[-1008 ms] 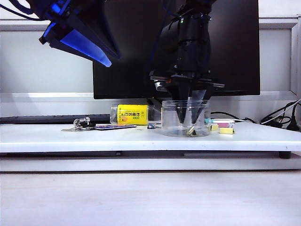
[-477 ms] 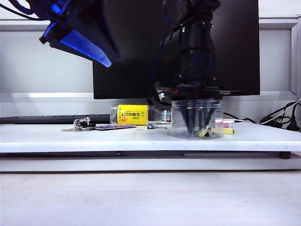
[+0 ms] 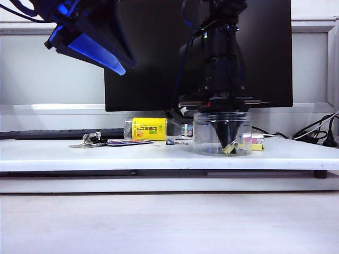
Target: Take the clips out of the round transparent plastic box and place them on the table.
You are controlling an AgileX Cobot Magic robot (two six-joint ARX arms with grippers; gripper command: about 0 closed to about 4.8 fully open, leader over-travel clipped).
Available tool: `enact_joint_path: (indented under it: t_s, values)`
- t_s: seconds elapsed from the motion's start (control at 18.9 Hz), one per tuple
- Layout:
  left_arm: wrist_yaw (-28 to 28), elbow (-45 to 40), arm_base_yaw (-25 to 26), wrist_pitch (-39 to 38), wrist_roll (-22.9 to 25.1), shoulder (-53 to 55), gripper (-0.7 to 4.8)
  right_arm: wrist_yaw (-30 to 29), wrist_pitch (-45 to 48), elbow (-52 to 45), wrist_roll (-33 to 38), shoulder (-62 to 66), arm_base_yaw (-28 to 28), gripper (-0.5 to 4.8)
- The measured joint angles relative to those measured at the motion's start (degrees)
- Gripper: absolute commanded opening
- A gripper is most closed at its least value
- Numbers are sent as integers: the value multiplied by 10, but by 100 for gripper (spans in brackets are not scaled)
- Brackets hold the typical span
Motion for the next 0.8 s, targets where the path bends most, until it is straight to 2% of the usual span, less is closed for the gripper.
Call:
enact_joint_path:
  t_s: [0.11,0.16,0.21,0.27,0.48,0.8]
  values:
    - [0,0,0,7,2,0,156,-2,4,49,0,5,0,0]
    - [0,0,0,7,3,0,156,-2,6,82,0,3,1,24]
    - [0,0,0,7,4,0,156,-4,7,103,1,-1,1,84]
    - [0,0,0,7,5,0,156,-5,5,116,1,-5,1,117]
    - [0,0,0,14,42,0,156,-5,5,126,14,-38,1,117]
    - [0,0,0,33,43,1,156,-30,4,124,23,-80,3,117]
